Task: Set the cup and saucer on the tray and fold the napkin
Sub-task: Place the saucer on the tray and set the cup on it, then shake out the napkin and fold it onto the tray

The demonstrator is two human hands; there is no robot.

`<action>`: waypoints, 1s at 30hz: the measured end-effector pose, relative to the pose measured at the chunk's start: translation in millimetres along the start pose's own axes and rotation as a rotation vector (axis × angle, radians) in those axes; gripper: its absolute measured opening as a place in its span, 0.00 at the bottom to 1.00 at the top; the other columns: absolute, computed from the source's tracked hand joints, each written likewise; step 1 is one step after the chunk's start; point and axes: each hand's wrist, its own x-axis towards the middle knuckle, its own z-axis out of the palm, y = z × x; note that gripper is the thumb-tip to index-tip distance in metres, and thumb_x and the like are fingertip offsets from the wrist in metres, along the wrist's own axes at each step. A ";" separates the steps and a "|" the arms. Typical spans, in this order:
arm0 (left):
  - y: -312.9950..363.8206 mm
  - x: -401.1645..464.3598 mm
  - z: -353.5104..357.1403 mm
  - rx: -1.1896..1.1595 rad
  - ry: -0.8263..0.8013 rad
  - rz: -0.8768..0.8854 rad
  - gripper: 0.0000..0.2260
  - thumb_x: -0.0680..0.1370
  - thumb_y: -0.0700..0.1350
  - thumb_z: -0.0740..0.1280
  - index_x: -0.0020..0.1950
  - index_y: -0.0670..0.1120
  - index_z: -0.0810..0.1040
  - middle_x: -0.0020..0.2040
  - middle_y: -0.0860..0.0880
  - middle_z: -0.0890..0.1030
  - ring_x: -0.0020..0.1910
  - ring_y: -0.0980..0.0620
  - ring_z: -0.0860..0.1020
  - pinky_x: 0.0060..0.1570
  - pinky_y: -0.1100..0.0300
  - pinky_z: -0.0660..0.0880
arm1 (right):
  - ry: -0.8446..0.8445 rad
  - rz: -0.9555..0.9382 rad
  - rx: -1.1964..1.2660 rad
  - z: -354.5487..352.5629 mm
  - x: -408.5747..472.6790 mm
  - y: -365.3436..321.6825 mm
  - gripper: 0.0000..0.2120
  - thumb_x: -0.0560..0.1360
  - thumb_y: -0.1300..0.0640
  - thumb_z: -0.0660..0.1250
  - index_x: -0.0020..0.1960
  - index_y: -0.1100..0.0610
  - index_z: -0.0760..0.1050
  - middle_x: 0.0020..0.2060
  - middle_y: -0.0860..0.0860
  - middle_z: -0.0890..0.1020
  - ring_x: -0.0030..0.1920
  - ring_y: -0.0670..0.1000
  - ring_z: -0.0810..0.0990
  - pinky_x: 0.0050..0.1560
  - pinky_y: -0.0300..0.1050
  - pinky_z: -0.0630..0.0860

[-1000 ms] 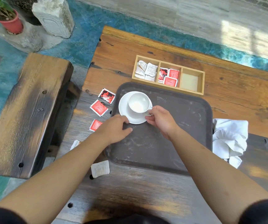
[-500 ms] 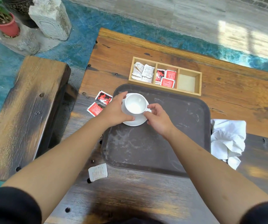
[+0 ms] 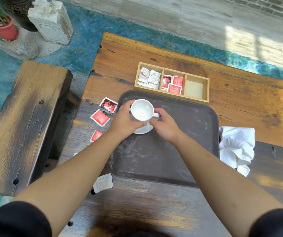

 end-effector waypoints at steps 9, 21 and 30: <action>2.2 -13.1 -9.9 0.100 -0.062 -0.087 0.39 0.66 0.50 0.78 0.73 0.52 0.63 0.70 0.48 0.70 0.67 0.46 0.71 0.61 0.50 0.71 | 0.038 -0.003 -0.090 -5.3 -25.7 4.2 0.30 0.74 0.53 0.66 0.74 0.45 0.62 0.71 0.50 0.71 0.64 0.54 0.75 0.62 0.50 0.75; 15.6 -90.0 1.5 0.345 -0.215 -0.110 0.11 0.71 0.56 0.72 0.49 0.53 0.78 0.44 0.57 0.80 0.44 0.55 0.80 0.46 0.58 0.75 | 0.076 -0.023 -0.218 -50.9 -108.1 55.3 0.11 0.76 0.53 0.65 0.57 0.49 0.77 0.54 0.46 0.81 0.54 0.47 0.78 0.56 0.42 0.73; 75.7 -135.9 120.2 0.503 -0.366 0.025 0.08 0.73 0.55 0.70 0.47 0.55 0.76 0.42 0.57 0.80 0.44 0.55 0.78 0.45 0.59 0.72 | 0.162 0.024 -0.218 -134.0 -171.6 147.0 0.04 0.74 0.52 0.65 0.49 0.47 0.77 0.41 0.42 0.80 0.44 0.46 0.79 0.49 0.41 0.74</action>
